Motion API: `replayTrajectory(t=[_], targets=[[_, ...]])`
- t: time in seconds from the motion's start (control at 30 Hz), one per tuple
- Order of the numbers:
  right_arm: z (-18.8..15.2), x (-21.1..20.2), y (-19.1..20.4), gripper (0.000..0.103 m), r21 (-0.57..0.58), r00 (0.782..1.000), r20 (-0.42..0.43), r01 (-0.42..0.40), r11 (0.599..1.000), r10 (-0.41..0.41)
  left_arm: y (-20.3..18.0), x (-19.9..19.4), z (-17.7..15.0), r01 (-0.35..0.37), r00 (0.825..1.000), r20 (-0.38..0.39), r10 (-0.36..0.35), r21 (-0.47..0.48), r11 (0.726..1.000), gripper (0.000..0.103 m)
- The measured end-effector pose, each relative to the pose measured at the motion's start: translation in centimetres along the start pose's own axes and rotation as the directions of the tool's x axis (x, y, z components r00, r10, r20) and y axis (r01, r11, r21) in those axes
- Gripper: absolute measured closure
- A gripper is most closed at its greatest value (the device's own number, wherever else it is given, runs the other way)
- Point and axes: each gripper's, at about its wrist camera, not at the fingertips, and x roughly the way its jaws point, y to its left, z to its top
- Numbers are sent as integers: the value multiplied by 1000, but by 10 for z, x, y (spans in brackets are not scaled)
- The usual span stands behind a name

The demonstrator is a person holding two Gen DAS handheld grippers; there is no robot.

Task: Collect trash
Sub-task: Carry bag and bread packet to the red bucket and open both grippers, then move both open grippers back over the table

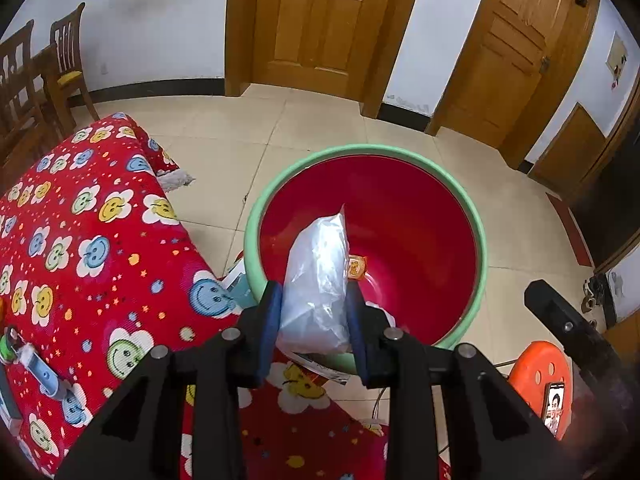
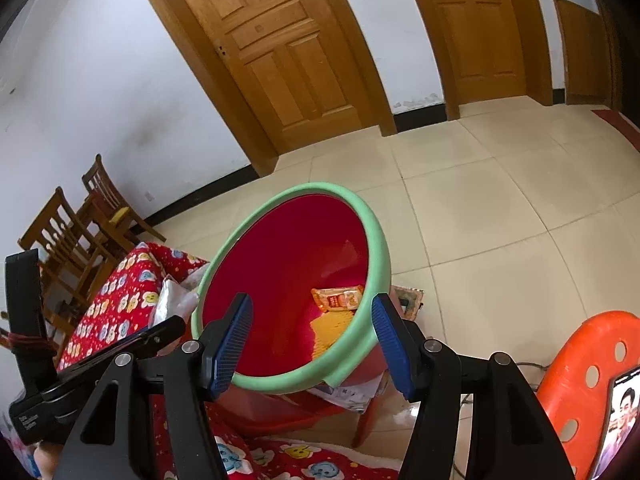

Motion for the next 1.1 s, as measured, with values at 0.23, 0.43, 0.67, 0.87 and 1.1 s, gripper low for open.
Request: replayTrajectory(t=[0.23, 0.43, 0.67, 0.87, 1.1], targets=[[0, -1, -3, 40, 11, 1000, 2, 0, 1000, 0, -6, -5, -1, -16, 1000, 21, 16, 9, 1000, 46], [-1, -5, -4, 40, 19, 1000, 3, -8, 1000, 8, -4, -13, -2, -18, 1000, 24, 18, -16, 1000, 43], [-3, -14, 2, 40, 7, 1000, 6, -28, 1000, 28, 10, -32, -9, -17, 999, 39, 20, -77, 997, 39], [-7, -23, 16, 39, -16, 998, 6, -55, 998, 55, 26, -59, -19, -33, 997, 72, 41, -115, 993, 38], [-18, -34, 36, 39, -55, 995, -2, -95, 994, 95, 48, -93, -34, -88, 989, 105, 103, -138, 986, 36]])
